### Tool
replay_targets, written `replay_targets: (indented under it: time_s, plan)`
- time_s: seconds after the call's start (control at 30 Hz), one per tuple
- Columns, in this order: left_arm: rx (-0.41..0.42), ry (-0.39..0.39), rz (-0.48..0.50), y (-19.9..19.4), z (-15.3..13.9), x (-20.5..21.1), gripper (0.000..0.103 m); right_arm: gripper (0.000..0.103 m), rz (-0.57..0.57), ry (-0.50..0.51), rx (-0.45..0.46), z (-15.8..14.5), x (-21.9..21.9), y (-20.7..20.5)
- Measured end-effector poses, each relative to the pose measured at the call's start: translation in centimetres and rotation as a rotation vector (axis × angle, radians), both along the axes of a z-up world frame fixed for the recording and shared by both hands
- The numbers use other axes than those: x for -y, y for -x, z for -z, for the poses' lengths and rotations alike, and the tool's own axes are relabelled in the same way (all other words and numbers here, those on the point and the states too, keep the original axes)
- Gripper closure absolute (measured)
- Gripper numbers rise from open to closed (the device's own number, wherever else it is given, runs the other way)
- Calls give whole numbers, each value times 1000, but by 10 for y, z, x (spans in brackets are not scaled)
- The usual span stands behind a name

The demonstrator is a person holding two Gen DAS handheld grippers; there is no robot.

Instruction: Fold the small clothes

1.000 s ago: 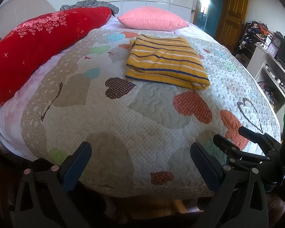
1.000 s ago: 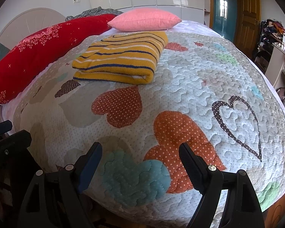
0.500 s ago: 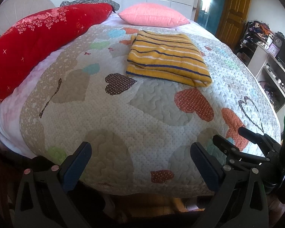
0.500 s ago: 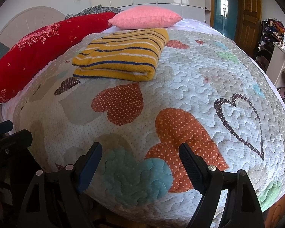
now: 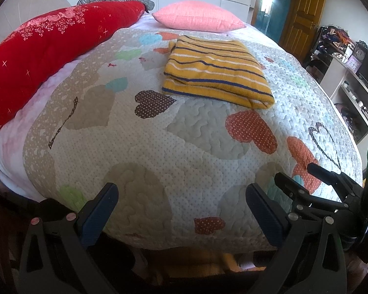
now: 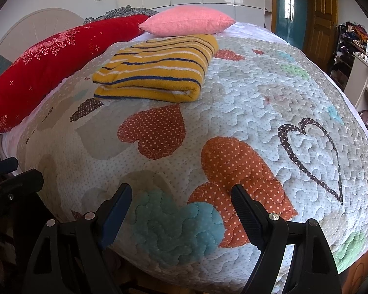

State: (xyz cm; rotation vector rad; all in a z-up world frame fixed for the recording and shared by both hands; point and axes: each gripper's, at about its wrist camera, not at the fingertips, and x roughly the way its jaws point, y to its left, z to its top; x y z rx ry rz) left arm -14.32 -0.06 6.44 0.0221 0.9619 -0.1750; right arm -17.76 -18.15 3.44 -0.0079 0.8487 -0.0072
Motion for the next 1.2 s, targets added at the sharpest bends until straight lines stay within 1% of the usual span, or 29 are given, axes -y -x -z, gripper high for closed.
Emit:
replay_targets:
  time_s: [1.2]
  plan:
    - [-42,14,-1,-3,11,-3,0,16,0,-4,-5,3,-1,0]
